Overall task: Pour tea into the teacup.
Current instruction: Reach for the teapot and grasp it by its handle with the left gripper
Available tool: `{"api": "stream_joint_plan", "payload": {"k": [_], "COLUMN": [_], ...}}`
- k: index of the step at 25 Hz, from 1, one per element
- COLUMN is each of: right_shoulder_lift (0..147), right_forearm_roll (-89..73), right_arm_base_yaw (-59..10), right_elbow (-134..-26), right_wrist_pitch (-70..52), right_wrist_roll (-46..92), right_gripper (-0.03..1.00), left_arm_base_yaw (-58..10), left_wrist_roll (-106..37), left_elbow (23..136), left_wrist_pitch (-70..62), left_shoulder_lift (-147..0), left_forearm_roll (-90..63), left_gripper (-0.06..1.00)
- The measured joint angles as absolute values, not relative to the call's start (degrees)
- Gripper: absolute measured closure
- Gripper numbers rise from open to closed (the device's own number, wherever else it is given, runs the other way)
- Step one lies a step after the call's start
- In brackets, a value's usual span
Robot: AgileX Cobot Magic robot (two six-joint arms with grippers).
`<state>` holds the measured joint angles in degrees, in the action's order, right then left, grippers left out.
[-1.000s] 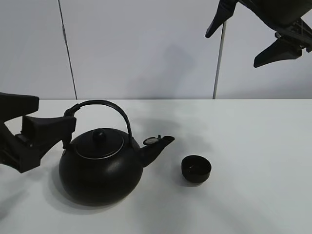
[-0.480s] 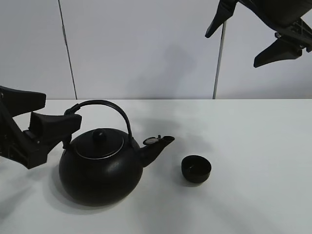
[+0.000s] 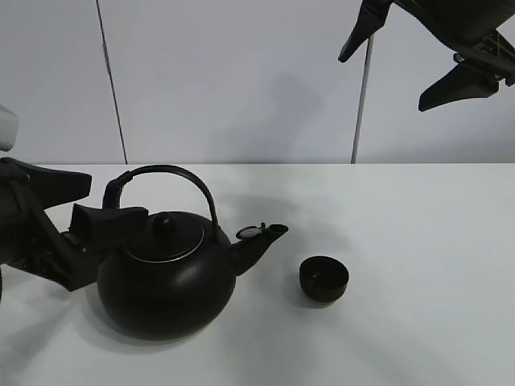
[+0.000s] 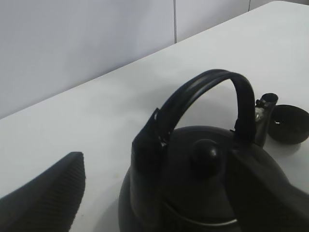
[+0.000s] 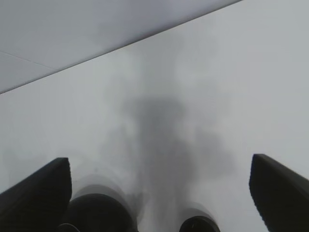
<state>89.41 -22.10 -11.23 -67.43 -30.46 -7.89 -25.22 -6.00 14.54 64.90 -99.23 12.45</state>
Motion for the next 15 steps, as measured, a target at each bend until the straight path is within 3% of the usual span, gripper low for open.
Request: {"api": "stream_joint_plan", "payload": {"k": [15], "right_shoulder_lift": [89.4], "right_forearm_roll": [-22.1], "right_arm_base_yaw": [-11.2], "right_elbow": [-67.4], "right_wrist_pitch": [-30.5], "right_wrist_roll": [-7.9], "right_gripper": [0.27], "left_arm_base_yaw": [-25.2], "left_wrist_roll": [-5.2], "left_elbow": [18.2], "left_wrist_pitch": [65.3], "left_shoulder_lift": [-103.6], "left_forearm_roll": [10.1], "left_gripper": [0.37]}}
